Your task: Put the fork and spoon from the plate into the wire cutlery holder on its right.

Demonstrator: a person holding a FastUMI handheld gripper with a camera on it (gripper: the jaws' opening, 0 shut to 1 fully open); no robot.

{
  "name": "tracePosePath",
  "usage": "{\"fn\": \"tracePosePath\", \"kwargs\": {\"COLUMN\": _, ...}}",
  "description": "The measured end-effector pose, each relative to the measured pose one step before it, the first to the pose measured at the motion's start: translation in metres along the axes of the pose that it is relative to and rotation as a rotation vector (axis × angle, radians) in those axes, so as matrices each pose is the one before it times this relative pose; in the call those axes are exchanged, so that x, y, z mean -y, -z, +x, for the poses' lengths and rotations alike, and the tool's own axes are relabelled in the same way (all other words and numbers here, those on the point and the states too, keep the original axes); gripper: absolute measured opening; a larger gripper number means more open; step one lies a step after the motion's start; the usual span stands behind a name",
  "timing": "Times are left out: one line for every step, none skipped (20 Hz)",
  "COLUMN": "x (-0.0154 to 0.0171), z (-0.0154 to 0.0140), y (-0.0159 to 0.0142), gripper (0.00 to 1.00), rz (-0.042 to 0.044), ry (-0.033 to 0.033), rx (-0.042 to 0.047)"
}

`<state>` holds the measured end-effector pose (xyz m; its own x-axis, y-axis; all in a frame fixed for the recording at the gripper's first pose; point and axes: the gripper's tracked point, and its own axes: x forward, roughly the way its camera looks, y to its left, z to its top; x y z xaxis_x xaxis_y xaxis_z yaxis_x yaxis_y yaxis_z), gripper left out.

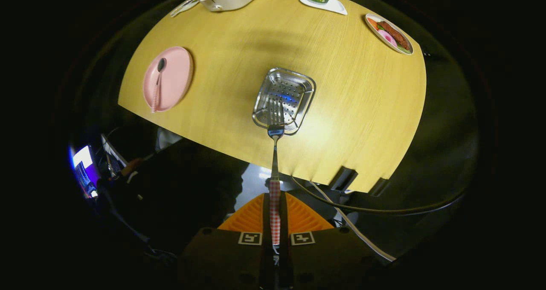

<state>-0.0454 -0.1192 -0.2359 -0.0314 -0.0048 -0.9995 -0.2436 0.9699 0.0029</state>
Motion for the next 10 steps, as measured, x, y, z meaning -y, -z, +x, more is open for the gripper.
{"fn": "tracePosePath", "kwargs": {"x": -0.00072, "z": 0.00491, "y": -0.00539, "gripper": 0.1, "rz": -0.01272, "ry": 0.00096, "rx": -0.03586}}
{"fn": "tracePosePath", "kwargs": {"x": 0.0, "z": 0.00451, "y": -0.0042, "gripper": 0.1, "rz": -0.00768, "ry": -0.00203, "rx": -0.04135}}
{"fn": "tracePosePath", "kwargs": {"x": 0.00204, "z": 0.00478, "y": -0.00492, "gripper": 0.1, "rz": -0.00325, "ry": 0.00426, "rx": -0.03001}}
{"fn": "tracePosePath", "kwargs": {"x": 0.00216, "z": 0.00576, "y": -0.00639, "gripper": 0.09, "rz": -0.001, "ry": 0.00778, "rx": -0.02191}}
{"fn": "tracePosePath", "kwargs": {"x": 0.00117, "z": 0.0021, "y": -0.0069, "gripper": 0.1, "rz": 0.00266, "ry": 0.00867, "rx": -0.00958}}
{"fn": "tracePosePath", "kwargs": {"x": 0.00214, "z": 0.00136, "y": -0.00729, "gripper": 0.1, "rz": 0.00414, "ry": 0.00135, "rx": -0.00652}}
{"fn": "tracePosePath", "kwargs": {"x": -0.00065, "z": 0.00121, "y": -0.00655, "gripper": 0.1, "rz": 0.00553, "ry": -0.01046, "rx": -0.00531}}
{"fn": "tracePosePath", "kwargs": {"x": -0.00103, "z": 0.00171, "y": -0.00399, "gripper": 0.1, "rz": 0.00712, "ry": -0.01121, "rx": -0.0053}}
{"fn": "tracePosePath", "kwargs": {"x": 0.00116, "z": 0.00089, "y": -0.00346, "gripper": 0.1, "rz": 0.00776, "ry": -0.00517, "rx": -0.00453}}
{"fn": "tracePosePath", "kwargs": {"x": 0.00007, "z": 0.00149, "y": -0.00504, "gripper": 0.1, "rz": 0.0064, "ry": -0.0021, "rx": -0.00006}}
